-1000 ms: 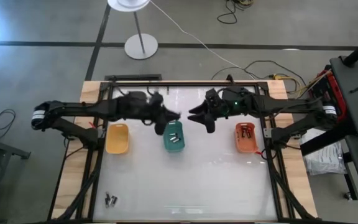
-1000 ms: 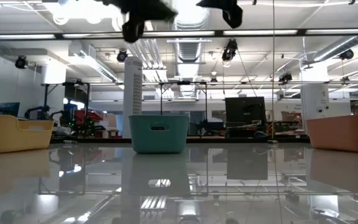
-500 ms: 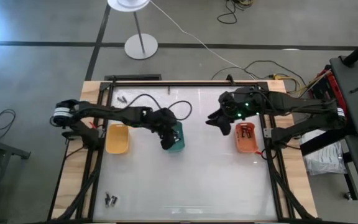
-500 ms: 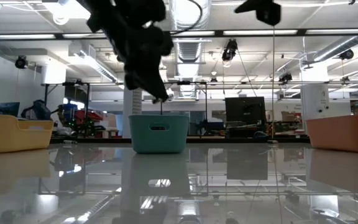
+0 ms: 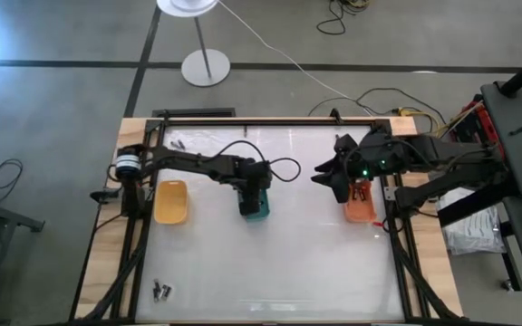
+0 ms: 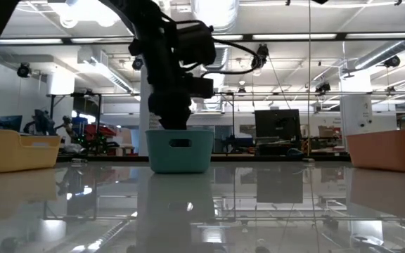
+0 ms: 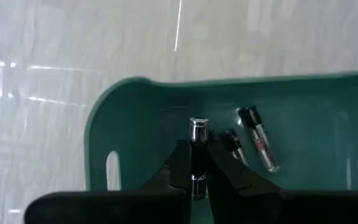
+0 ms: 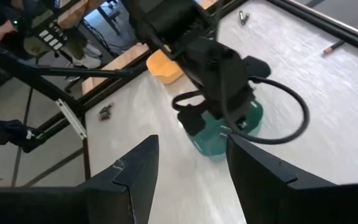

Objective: Sort batteries
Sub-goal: Put the silver battery into the green bin, then put the black battery into the yellow bin

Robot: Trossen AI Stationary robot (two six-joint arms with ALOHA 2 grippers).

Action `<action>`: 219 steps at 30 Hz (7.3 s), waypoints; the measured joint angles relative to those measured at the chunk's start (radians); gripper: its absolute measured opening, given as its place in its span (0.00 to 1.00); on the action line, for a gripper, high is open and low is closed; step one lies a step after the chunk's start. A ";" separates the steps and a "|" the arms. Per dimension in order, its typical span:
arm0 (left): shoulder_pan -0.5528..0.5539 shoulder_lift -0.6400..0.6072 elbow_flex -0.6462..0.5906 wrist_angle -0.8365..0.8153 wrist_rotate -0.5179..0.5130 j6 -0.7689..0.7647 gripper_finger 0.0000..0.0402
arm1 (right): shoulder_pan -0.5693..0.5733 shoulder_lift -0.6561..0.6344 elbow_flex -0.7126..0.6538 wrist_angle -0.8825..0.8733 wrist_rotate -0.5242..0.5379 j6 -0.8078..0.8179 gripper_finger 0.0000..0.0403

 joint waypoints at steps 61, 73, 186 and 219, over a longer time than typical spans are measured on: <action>-0.101 -0.574 0.017 0.016 -0.286 -0.418 0.56 | -1.122 0.787 -0.125 -0.002 -0.147 -0.361 0.36; -0.100 -0.544 0.015 0.133 -0.227 -0.395 0.52 | -1.122 0.791 -0.128 0.037 -0.091 -0.369 0.12; -0.227 -0.771 -0.559 -0.698 0.006 -1.092 0.01 | -0.147 0.306 0.266 0.330 0.120 -0.212 0.61; -0.016 -0.371 -0.598 -0.488 0.000 -0.452 0.02 | -0.052 0.313 0.265 0.312 0.127 -0.179 0.57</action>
